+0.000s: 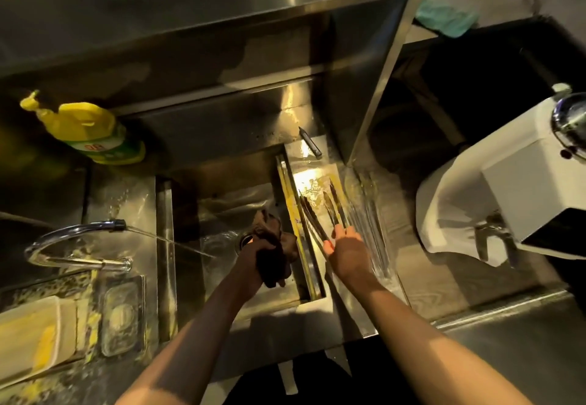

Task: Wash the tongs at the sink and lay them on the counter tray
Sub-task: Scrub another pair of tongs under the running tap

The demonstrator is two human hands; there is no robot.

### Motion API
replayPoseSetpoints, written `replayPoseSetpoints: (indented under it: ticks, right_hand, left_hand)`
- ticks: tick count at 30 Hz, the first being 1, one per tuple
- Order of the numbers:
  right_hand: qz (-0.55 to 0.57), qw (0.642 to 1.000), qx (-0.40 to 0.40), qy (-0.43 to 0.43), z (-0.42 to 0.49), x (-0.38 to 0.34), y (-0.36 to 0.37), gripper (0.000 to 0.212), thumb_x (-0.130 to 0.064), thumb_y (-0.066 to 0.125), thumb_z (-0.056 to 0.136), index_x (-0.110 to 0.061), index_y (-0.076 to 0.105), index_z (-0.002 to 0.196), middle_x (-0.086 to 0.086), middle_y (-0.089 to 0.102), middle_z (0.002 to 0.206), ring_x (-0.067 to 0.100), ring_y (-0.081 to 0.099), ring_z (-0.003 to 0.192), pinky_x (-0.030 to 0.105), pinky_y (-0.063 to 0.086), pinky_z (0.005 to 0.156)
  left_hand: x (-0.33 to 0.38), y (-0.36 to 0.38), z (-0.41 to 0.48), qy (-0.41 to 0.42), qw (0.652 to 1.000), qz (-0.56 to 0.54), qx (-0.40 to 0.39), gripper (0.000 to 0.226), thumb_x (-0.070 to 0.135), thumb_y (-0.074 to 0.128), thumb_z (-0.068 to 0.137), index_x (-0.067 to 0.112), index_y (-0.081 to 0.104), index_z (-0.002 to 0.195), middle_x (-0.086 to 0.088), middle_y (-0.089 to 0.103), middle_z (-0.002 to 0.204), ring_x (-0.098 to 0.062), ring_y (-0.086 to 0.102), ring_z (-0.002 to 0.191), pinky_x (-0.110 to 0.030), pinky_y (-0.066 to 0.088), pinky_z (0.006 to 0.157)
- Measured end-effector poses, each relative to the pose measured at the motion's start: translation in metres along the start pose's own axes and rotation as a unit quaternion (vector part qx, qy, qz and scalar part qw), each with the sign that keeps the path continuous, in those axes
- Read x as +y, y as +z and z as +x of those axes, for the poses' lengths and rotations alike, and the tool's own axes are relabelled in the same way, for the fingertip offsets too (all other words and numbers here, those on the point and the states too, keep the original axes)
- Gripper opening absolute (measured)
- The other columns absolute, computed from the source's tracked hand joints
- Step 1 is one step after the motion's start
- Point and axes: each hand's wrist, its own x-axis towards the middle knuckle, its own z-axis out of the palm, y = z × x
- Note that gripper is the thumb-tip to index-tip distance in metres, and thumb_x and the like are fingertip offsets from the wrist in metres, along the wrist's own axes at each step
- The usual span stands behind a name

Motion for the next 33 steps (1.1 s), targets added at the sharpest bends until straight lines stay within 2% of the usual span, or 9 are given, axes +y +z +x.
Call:
replayPoseSetpoints:
  ticks: [7, 11, 14, 18, 22, 25, 28, 30, 33]
  right_hand:
    - [0.086, 0.993, 0.059, -0.057, -0.006, -0.005, -0.027, 0.027, -0.032, 0.048, 0.101, -0.013, 0.064, 0.11, 0.005, 0.05, 0.118, 0.02, 0.058, 0.094, 0.031, 0.048, 0.079]
    - [0.117, 0.988, 0.004, -0.099, -0.006, -0.036, -0.03, 0.033, -0.036, 0.041, 0.106, -0.012, 0.063, 0.102, 0.002, 0.043, 0.111, 0.024, 0.055, 0.09, 0.036, 0.048, 0.079]
    - [0.162, 0.977, -0.064, -0.127, -0.01, -0.069, -0.023, 0.035, -0.042, 0.033, 0.107, -0.021, 0.061, 0.102, 0.001, 0.047, 0.101, 0.024, 0.055, 0.089, 0.037, 0.045, 0.077]
    - [0.224, 0.953, -0.132, -0.156, -0.023, -0.111, -0.004, 0.042, -0.047, 0.031, 0.107, -0.035, 0.055, 0.074, -0.002, 0.05, 0.082, 0.018, 0.053, 0.078, 0.045, 0.046, 0.079]
    - [0.158, 0.947, -0.22, -0.174, -0.033, -0.142, 0.025, 0.041, -0.051, 0.035, 0.105, -0.027, 0.061, 0.084, -0.002, 0.048, 0.091, 0.015, 0.054, 0.082, 0.04, 0.046, 0.082]
    - [0.137, 0.935, -0.268, -0.188, -0.038, -0.165, 0.038, 0.035, -0.051, 0.037, 0.105, -0.029, 0.063, 0.093, 0.002, 0.051, 0.094, 0.015, 0.054, 0.086, 0.036, 0.044, 0.083]
    - [0.184, 0.927, -0.289, -0.156, -0.046, -0.202, 0.065, 0.039, -0.058, 0.037, 0.102, -0.033, 0.061, 0.084, 0.001, 0.057, 0.091, 0.013, 0.054, 0.083, 0.036, 0.045, 0.081]
    - [0.162, 0.938, -0.265, -0.152, -0.048, -0.214, 0.08, 0.048, -0.062, 0.033, 0.101, -0.031, 0.057, 0.073, -0.001, 0.054, 0.089, 0.015, 0.054, 0.082, 0.036, 0.044, 0.081]
    - [0.135, 0.953, -0.231, -0.14, -0.044, -0.217, 0.084, 0.051, -0.064, 0.033, 0.1, -0.031, 0.056, 0.07, 0.002, 0.056, 0.097, 0.02, 0.056, 0.09, 0.043, 0.046, 0.09]
  left_hand:
    - [0.007, -0.005, 0.01, 0.022, 0.998, -0.044, -0.027, 0.046, 0.044, 0.055, 0.09, 0.005, 0.065, 0.112, -0.018, 0.065, 0.097, -0.031, 0.064, 0.081, -0.036, 0.049, 0.069]
    - [0.012, -0.023, 0.01, 0.029, 0.998, -0.027, -0.045, 0.065, 0.067, 0.048, 0.088, 0.01, 0.074, 0.102, -0.02, 0.067, 0.092, -0.03, 0.059, 0.072, -0.036, 0.048, 0.063]
    - [0.018, -0.053, 0.003, 0.054, 0.998, -0.038, -0.002, 0.053, 0.056, 0.053, 0.089, 0.01, 0.073, 0.107, -0.022, 0.066, 0.102, -0.034, 0.063, 0.081, -0.04, 0.051, 0.069]
    - [0.025, -0.106, 0.0, 0.069, 0.986, -0.137, 0.062, 0.048, 0.037, 0.052, 0.083, 0.004, 0.068, 0.112, -0.027, 0.062, 0.117, -0.034, 0.06, 0.108, -0.044, 0.045, 0.09]
    - [0.037, -0.161, -0.009, 0.111, 0.973, -0.2, 0.005, 0.031, 0.032, 0.051, 0.079, 0.012, 0.073, 0.087, -0.011, 0.066, 0.09, -0.026, 0.063, 0.083, -0.035, 0.045, 0.075]
    - [0.037, -0.178, -0.01, 0.108, 0.98, -0.17, -0.01, 0.036, 0.042, 0.054, 0.087, 0.012, 0.074, 0.086, -0.011, 0.066, 0.083, -0.024, 0.062, 0.075, -0.035, 0.04, 0.07]
    - [0.036, -0.192, 0.004, 0.09, 0.99, -0.104, 0.042, 0.036, 0.051, 0.078, 0.074, 0.017, 0.071, 0.085, -0.016, 0.061, 0.09, -0.026, 0.059, 0.08, -0.04, 0.044, 0.075]
    - [0.045, -0.196, 0.008, 0.076, 0.989, -0.078, 0.099, 0.046, 0.04, 0.085, 0.069, 0.011, 0.07, 0.102, -0.016, 0.07, 0.105, -0.031, 0.068, 0.092, -0.047, 0.053, 0.085]
    - [0.06, -0.205, 0.013, 0.124, 0.983, 0.017, 0.136, 0.05, 0.029, 0.086, 0.07, 0.009, 0.066, 0.112, -0.015, 0.074, 0.103, -0.03, 0.073, 0.088, -0.051, 0.058, 0.082]
